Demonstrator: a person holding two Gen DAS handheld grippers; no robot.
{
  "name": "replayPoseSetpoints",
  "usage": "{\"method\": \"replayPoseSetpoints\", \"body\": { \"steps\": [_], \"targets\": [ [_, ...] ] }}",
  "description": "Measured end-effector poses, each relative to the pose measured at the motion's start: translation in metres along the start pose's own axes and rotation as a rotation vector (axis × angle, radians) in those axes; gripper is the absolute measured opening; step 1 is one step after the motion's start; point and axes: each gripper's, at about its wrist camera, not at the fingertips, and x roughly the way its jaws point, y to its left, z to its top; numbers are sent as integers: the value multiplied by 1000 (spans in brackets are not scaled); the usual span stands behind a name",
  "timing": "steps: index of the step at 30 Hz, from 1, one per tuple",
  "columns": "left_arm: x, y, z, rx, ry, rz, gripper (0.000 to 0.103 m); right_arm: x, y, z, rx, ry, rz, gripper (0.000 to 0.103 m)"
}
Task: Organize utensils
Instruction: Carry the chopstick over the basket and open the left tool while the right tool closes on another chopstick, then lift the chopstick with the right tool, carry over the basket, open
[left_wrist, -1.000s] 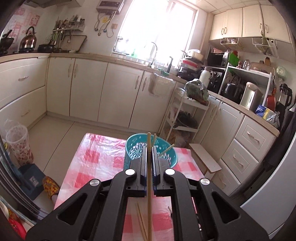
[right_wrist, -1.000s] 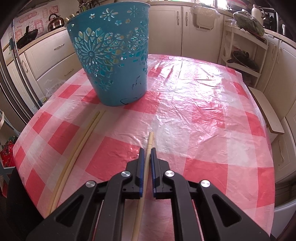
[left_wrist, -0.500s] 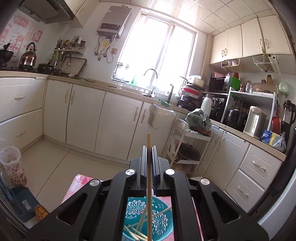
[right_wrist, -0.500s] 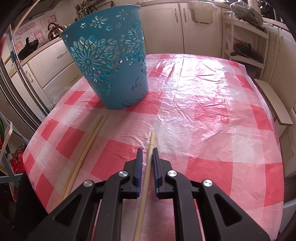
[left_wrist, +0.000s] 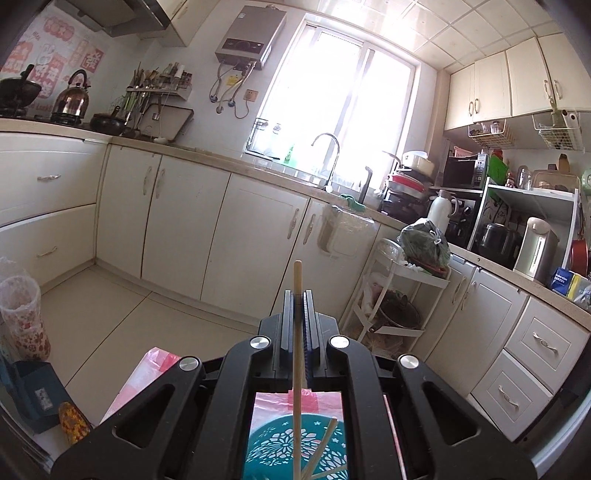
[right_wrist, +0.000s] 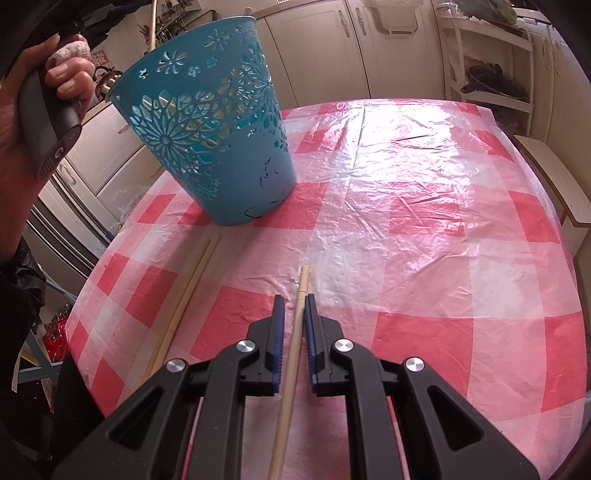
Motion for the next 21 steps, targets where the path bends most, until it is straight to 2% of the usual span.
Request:
{"method": "replayPoseSetpoints", "body": {
  "steps": [4,12,13,15,16,17,21],
  "targets": [
    [0,2,-12,20,36,2,4,-1,-2,0,4,0,5,12],
    [-11,-3,-40,129,195,24,6,-1,-2,0,7,-1,7,12],
    [-17,-1,-43,134,207,32,10,0,-2,0,6,-1,6,12],
    [-33,6,-46,133,221,57,27,-1,-2,0,4,-2,3,12],
    [-44,10,-48,130,216,81,45,-1,-2,0,5,-2,2,12],
    [-57,15,-51,126,204,108,55,-1,-2,-1,5,-3,2,12],
    [-101,36,-65,125,221,172,67,-1,0,-1,-7,-4,-13,12]
  ]
}}
